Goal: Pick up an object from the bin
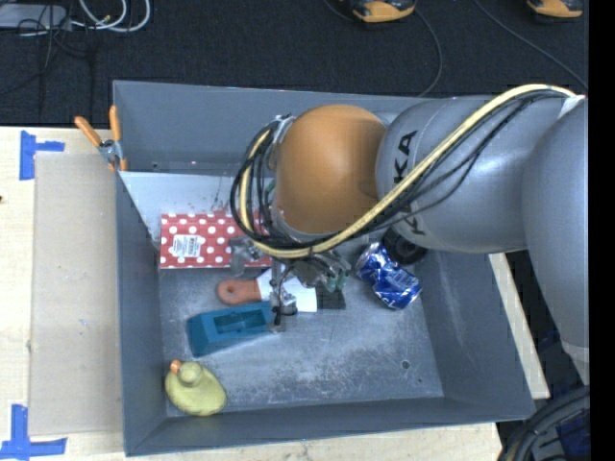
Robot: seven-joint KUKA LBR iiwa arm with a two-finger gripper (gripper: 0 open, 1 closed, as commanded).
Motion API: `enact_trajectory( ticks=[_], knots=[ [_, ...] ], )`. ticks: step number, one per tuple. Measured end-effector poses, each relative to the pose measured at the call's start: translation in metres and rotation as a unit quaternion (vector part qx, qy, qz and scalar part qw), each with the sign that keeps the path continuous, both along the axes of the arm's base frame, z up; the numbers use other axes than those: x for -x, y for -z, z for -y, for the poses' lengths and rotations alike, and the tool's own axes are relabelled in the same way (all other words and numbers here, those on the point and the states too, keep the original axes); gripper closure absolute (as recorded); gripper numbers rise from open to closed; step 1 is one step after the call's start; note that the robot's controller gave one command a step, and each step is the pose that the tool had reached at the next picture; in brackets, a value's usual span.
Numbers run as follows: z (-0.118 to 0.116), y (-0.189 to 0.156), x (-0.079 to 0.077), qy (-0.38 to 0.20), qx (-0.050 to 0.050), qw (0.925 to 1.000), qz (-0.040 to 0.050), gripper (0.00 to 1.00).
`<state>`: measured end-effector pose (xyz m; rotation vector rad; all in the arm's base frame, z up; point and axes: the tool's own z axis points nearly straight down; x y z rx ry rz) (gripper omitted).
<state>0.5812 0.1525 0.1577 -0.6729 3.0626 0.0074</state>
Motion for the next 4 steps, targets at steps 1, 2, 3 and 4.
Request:
enact_trajectory(
  ticks=[1, 2, 3, 4],
  knots=[
    [0.000, 0.000, 0.000, 0.000, 0.000, 1.0000, -0.0002, 0.00],
    [0.005, 0.018, 0.005, -0.030, -0.001, 0.9996, 0.0040, 0.00],
    [0.010, 0.048, 0.014, -0.033, 0.000, 0.9994, -0.0020, 0.00],
    [-0.010, 0.084, 0.018, -0.040, 0.000, 0.9992, 0.0067, 1.00]
  ],
)
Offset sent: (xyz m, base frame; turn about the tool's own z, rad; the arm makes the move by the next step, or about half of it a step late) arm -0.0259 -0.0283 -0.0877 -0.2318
